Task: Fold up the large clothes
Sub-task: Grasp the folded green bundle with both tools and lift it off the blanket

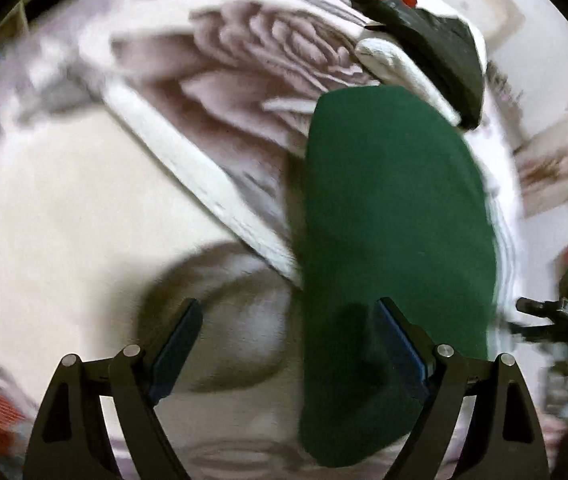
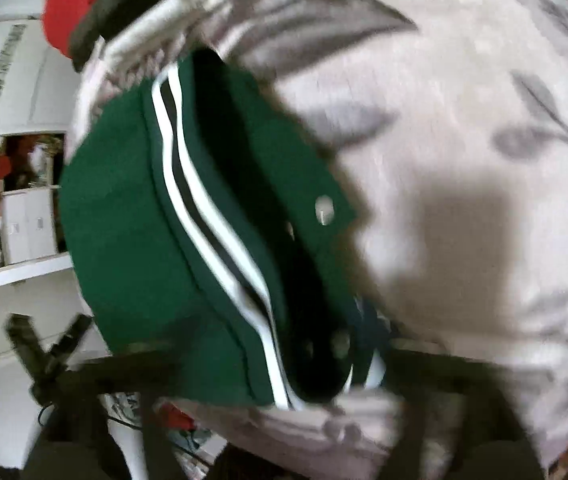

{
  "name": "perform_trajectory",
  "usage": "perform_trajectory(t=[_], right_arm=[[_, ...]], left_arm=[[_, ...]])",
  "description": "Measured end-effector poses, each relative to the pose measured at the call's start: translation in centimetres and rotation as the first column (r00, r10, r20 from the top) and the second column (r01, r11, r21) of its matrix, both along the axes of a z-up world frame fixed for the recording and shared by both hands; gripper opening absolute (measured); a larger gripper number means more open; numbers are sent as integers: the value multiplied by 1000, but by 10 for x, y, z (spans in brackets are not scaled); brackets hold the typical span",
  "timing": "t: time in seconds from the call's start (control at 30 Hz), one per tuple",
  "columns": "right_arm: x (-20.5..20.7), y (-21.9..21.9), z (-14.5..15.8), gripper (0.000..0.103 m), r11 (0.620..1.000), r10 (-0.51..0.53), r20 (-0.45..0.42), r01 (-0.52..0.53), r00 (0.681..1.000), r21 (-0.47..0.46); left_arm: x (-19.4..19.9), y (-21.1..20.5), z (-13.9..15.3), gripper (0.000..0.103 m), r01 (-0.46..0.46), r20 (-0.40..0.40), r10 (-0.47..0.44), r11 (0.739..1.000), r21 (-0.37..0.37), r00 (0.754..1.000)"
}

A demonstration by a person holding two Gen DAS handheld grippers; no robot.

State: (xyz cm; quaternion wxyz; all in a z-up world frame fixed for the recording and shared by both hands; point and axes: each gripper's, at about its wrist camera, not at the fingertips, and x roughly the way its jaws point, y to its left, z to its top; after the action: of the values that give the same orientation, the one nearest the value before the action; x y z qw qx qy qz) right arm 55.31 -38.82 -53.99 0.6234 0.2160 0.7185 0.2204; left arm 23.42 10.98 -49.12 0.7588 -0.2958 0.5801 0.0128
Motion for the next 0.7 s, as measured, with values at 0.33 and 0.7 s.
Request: perform_trajectory(t=[0.33,0.7], right_arm=[[59,47,-84,103,964,143,-40,-131,989,230],[75,95,-125,103,863,275,-186,-157,943,481]], left_arm=[[38,-20,-64,88,69,68,-46,918,-390,997],[49,-17,-69,87,74,115,-29,906,-416,993]])
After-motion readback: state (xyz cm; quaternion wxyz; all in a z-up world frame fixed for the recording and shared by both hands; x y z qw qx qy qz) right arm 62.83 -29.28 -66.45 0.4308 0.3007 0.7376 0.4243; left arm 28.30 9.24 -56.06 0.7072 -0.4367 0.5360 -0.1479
